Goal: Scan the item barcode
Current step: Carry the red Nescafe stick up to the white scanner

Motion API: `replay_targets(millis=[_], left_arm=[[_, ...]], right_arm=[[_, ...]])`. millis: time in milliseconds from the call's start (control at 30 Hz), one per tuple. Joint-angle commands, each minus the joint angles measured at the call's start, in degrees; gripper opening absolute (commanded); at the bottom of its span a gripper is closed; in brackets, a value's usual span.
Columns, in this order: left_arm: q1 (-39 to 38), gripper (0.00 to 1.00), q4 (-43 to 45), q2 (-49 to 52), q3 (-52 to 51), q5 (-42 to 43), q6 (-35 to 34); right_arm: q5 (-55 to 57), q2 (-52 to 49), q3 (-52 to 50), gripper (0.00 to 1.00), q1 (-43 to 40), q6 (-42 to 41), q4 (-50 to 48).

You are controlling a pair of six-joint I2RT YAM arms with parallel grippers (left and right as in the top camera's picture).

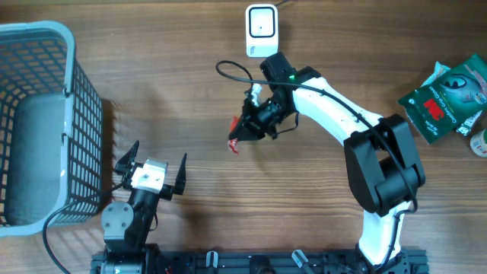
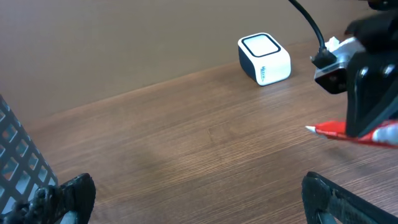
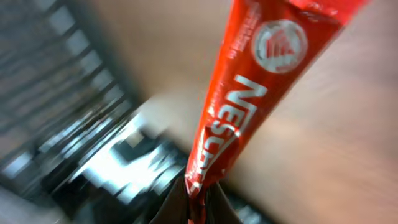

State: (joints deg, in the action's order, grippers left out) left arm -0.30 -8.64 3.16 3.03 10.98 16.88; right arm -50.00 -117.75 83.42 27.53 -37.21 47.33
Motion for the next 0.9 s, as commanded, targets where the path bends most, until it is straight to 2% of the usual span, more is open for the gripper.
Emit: replay_targets(millis=[0, 67, 167, 367, 467, 667, 767, 867], left_arm=[[-0.20, 1.00, 0.15, 0.02, -0.46, -0.15, 0.50], [-0.20, 1.00, 0.15, 0.02, -0.46, -0.15, 0.50], [-0.20, 1.00, 0.15, 0.02, -0.46, -0.13, 0.50], [-0.20, 1.00, 0.15, 0.02, -0.46, -0.13, 0.50], [-0.20, 1.00, 0.15, 0.02, -0.46, -0.13, 0.50], [-0.20, 1.00, 0.15, 0.02, -0.46, -0.13, 0.50], [-0.20, 1.00, 0.15, 0.02, -0.46, -0.13, 0.50], [-0.20, 1.00, 0.15, 0.02, -0.46, -0.13, 0.50]], right_arm=[[29.03, 2.75, 1.46, 0.04, -0.50, -1.11, -0.33], [37.81, 4.46, 2.12, 0.04, -0.55, -4.37, -2.51], [48.50, 6.16, 2.95, 0.05, -2.14, -4.04, -12.44], [52.94, 2.36, 8.24, 0.05, -5.95, -1.92, -24.65], [58.77, -3.34, 17.25, 0.05, -6.08, 0.46, -27.74], [62.49, -19.82, 38.75, 0.05, -6.27, 2.54, -28.61], [62.45, -26.56, 45.64, 0.05, -6.27, 1.03, -29.75], [61.96, -29.05, 47.04, 0.05, -6.29, -0.48, -29.99]])
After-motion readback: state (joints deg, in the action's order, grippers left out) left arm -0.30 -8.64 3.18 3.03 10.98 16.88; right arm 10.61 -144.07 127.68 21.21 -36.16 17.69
